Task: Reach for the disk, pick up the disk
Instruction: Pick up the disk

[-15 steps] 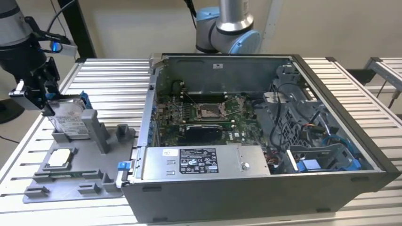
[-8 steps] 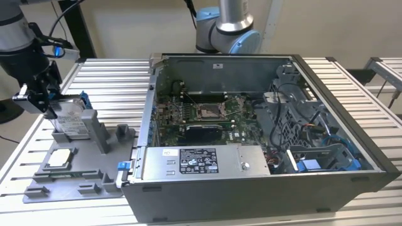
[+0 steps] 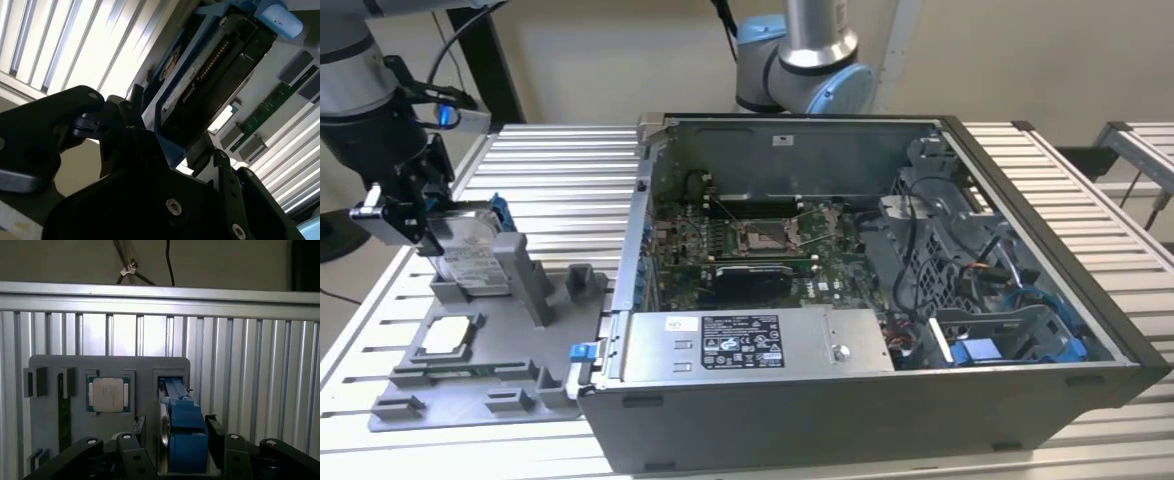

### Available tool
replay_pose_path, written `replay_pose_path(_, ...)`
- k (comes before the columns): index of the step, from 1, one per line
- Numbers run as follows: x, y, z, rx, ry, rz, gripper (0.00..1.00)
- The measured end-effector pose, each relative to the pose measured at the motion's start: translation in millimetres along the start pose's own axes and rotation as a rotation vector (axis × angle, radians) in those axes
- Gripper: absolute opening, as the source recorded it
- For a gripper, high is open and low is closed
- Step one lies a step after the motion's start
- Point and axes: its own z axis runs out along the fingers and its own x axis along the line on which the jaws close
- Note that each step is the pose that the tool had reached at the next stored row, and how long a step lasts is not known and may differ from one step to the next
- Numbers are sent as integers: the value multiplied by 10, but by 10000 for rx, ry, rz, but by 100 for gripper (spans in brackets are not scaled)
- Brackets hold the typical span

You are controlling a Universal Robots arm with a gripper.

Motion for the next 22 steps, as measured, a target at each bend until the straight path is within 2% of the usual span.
replay_pose_path(12,0,0,10,4,0,0,100)
replay_pose_path(13,0,0,11,4,0,0,0)
replay_pose_path(22,0,0,16,4,0,0,0)
